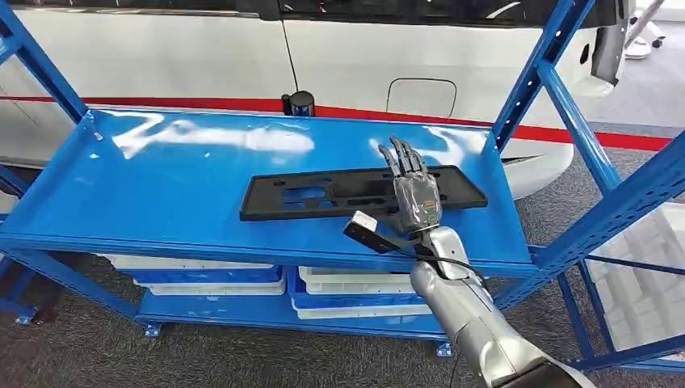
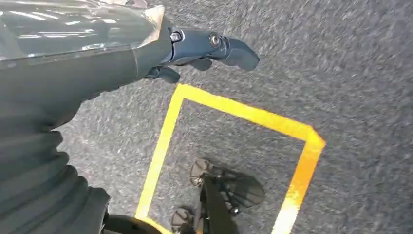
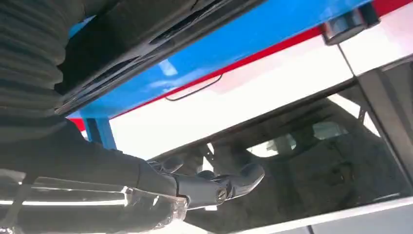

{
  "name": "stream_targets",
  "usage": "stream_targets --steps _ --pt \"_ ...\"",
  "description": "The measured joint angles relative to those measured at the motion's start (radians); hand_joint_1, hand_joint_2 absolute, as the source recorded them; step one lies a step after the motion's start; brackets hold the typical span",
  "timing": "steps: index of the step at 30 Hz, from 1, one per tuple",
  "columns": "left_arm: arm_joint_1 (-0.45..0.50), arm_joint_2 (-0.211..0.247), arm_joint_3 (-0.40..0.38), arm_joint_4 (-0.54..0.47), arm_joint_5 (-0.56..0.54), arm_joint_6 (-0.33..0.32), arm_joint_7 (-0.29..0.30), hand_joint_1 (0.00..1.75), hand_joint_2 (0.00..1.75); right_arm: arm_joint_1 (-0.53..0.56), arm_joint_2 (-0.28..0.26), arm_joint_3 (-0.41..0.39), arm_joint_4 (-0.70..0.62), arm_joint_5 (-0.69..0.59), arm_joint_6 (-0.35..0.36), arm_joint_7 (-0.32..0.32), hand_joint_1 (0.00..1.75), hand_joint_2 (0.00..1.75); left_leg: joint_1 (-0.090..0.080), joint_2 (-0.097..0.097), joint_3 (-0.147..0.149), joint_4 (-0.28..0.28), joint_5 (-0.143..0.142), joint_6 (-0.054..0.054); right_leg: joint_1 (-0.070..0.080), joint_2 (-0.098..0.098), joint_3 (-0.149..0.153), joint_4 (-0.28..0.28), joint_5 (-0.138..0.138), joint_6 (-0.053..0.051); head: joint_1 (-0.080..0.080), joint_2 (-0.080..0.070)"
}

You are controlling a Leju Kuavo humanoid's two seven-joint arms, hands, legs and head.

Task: Take the parts from the cabinet and place them on the table.

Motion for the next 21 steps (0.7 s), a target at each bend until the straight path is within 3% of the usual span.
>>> stream_targets --steps 11,12,21 --pt "0.000 0.001 0.000 0.002 0.017 -0.051 0.010 0.00 1.75 -0.030 -0.011 -0.023 0.052 -0.005 -0.006 -0.005 0.00 1.75 0.000 0.000 0.000 0.000 0.000 0.000 0.000 0.000 0.000 0.000 0.000 0.000 0.000 0.000" --pt "0.000 0.001 0.000 0.002 0.019 -0.053 0.010 0.00 1.75 -0.026 -0.011 -0.022 0.053 -0.002 -0.006 -0.005 1.75 1.75 0.000 0.000 0.000 0.000 0.000 0.000 0.000 0.000 0.000 0.000 0.000 0.000 0.000 0.000" --pt "0.001 0.001 0.000 0.002 0.021 -0.071 0.009 0.00 1.75 0.017 -0.002 -0.011 0.053 -0.006 0.037 -0.010 1.75 1.75 0.000 0.000 0.000 0.000 0.000 0.000 0.000 0.000 0.000 0.000 0.000 0.000 0.000 0.000"
